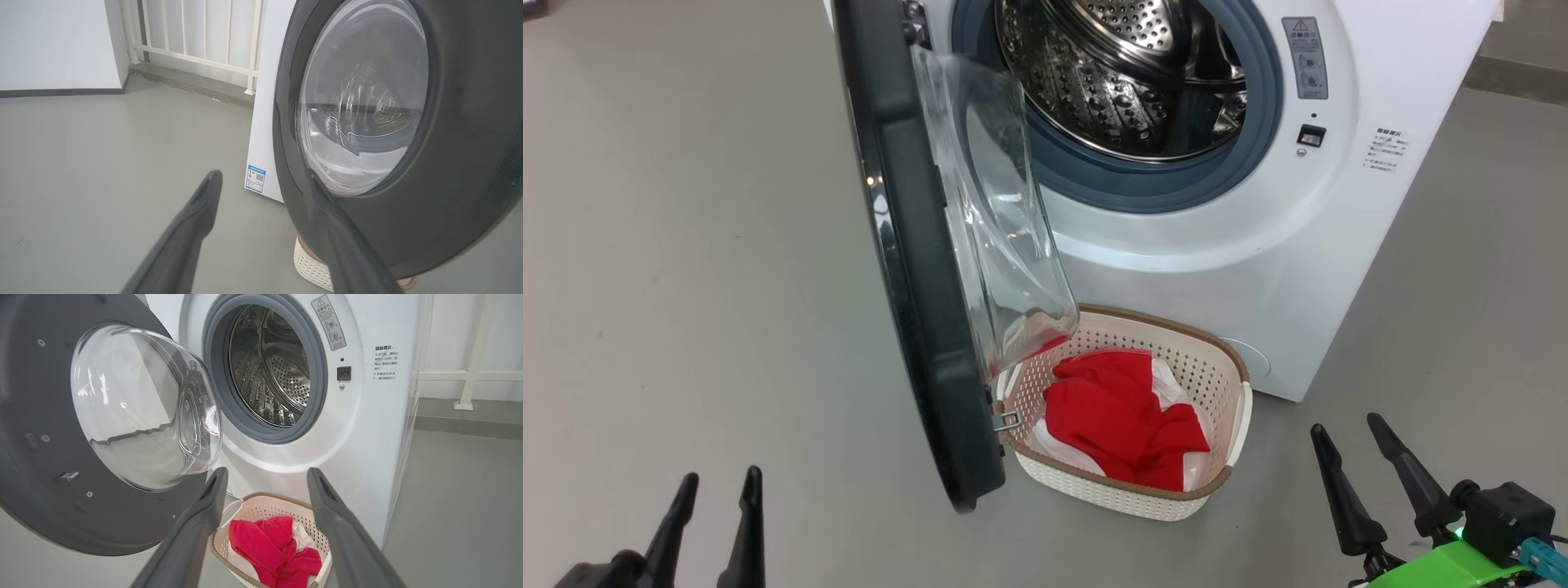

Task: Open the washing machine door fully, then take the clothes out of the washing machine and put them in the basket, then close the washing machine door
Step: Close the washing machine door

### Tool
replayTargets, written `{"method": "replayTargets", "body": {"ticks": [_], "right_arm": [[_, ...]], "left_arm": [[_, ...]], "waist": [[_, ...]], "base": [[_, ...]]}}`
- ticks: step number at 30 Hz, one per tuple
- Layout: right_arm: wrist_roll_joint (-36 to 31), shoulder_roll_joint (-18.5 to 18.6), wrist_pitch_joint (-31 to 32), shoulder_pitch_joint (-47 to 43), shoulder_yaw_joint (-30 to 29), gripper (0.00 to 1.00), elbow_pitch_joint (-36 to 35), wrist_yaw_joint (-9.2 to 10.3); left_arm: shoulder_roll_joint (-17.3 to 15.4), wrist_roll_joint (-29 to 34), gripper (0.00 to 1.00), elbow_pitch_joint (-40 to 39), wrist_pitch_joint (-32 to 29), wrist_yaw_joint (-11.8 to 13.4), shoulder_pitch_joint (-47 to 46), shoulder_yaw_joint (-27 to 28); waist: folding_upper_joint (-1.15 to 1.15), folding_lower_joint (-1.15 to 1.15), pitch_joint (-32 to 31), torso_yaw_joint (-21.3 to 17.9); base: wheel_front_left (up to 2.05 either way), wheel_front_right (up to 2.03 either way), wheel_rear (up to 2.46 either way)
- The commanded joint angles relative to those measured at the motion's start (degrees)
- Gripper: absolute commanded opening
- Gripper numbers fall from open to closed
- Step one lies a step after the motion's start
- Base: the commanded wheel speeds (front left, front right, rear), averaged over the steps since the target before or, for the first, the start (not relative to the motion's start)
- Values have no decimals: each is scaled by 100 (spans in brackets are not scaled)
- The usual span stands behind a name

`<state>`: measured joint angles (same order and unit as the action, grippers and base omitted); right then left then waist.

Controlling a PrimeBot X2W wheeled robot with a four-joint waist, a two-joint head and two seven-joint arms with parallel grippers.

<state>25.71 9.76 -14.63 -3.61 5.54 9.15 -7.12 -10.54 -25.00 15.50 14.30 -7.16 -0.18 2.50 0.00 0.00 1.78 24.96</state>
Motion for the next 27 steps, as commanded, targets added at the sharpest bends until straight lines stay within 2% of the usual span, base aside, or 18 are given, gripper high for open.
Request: {"method": "replayTargets", "body": {"ticks": [1, 5, 10, 27], "right_arm": [[56, 94, -37, 124, 75, 100, -161, -36], [57, 71, -37, 32, 43, 100, -171, -36], [59, 12, -37, -105, 7, 100, -72, -36], [34, -70, -37, -137, -15, 100, 7, -36]], "left_arm": [[-60, 167, 100, -199, 69, -33, -46, 291], [218, 773, 100, -336, 69, -33, 115, 489], [490, 1019, 100, -293, 69, -33, 198, 719], [596, 1206, 100, -306, 70, -33, 175, 775]], "waist": [[0, 0, -13, -14], [0, 0, -37, -51], [0, 0, -66, -75], [0, 0, -67, -86]], "base": [[0, 0, 0], [0, 0, 0], [0, 0, 0], [0, 0, 0]]}}
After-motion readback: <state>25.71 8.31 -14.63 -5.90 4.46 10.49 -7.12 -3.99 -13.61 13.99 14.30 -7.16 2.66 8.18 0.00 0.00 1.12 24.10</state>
